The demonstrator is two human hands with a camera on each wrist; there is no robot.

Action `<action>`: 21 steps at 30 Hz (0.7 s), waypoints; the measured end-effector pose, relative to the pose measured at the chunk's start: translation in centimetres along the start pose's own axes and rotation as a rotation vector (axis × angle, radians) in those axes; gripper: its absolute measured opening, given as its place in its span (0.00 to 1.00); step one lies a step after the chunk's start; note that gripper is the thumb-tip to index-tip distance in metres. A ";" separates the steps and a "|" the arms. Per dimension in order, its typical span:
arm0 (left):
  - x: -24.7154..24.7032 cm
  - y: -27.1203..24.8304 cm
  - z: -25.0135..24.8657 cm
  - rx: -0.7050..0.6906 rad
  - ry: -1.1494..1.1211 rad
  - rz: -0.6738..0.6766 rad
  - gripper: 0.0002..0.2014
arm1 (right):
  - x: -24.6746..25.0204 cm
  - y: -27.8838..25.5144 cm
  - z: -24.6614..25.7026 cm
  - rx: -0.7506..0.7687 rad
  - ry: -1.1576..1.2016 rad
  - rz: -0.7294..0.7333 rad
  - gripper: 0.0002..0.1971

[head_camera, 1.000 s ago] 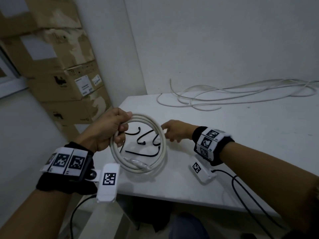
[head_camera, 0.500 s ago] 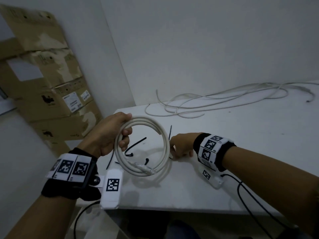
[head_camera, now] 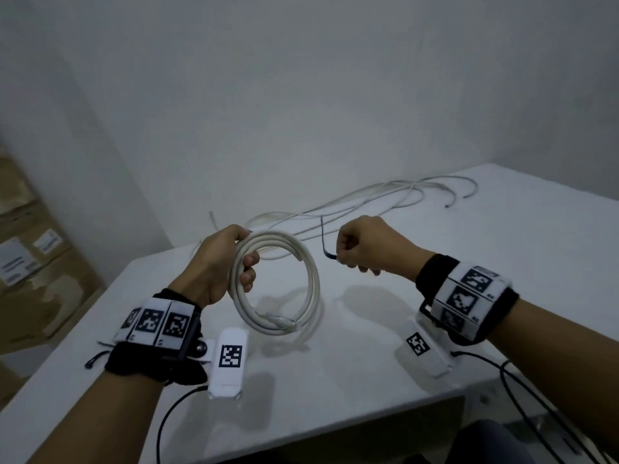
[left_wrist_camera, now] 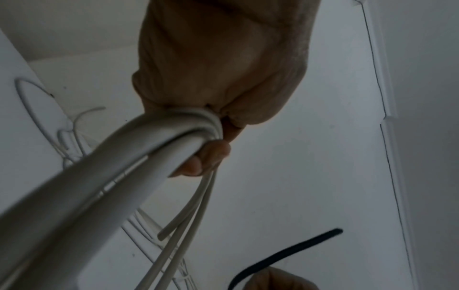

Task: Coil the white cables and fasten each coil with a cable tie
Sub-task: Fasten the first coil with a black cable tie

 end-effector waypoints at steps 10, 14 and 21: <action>-7.1 -1.3 -1.9 -0.095 0.130 0.090 0.12 | -1.9 -2.8 -0.3 -0.207 -0.034 0.202 0.12; -7.9 -2.0 -1.8 -0.102 0.195 0.091 0.18 | -1.6 -1.8 1.5 -0.260 0.333 0.110 0.14; -6.6 -2.1 -1.4 -0.144 0.198 0.066 0.13 | -1.2 -1.5 2.1 -0.176 0.642 -0.206 0.11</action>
Point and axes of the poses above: each hand's wrist, its own y-axis towards the middle knuckle, its own x-axis out of the back of the hand, z = x × y, the point moved 2 cm from there along y, towards the middle knuckle, and after that the axes turned 15 degrees about -z, right-handed, at the moved point
